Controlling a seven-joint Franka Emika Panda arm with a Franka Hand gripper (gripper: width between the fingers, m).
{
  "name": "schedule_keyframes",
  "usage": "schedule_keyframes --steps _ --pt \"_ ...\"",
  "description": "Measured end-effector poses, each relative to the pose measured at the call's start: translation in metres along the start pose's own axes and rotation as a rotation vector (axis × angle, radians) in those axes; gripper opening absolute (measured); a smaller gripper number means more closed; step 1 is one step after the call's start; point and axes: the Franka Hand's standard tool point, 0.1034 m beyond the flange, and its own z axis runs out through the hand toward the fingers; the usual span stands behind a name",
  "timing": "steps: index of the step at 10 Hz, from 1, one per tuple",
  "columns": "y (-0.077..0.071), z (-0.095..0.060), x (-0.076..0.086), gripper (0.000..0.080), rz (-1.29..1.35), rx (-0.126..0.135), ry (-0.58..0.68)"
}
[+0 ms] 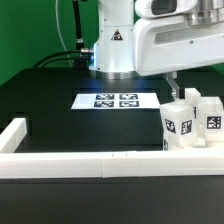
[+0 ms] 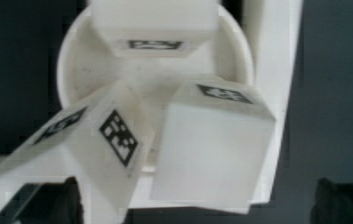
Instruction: Assemble stool
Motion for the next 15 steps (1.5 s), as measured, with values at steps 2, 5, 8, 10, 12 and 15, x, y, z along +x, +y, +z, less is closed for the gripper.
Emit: schedule_keyframes --steps 2,5,8,10,12,15 --pt "-0.013 0.003 -0.002 0.0649 -0.285 -0.031 -0.065" --pt "0.0 0.001 -0.004 0.0649 -0.444 -0.06 -0.039" --pt "-0.004 0.011 0.003 0.0649 -0.716 -0.111 -0.04" --pt "-0.016 0.026 0.006 0.0649 -0.808 -0.13 -0.034" --pt "-0.016 0.032 0.006 0.0649 -0.85 -0.141 -0.04" --pt "-0.015 0.032 0.006 0.04 -0.738 -0.142 -0.032"
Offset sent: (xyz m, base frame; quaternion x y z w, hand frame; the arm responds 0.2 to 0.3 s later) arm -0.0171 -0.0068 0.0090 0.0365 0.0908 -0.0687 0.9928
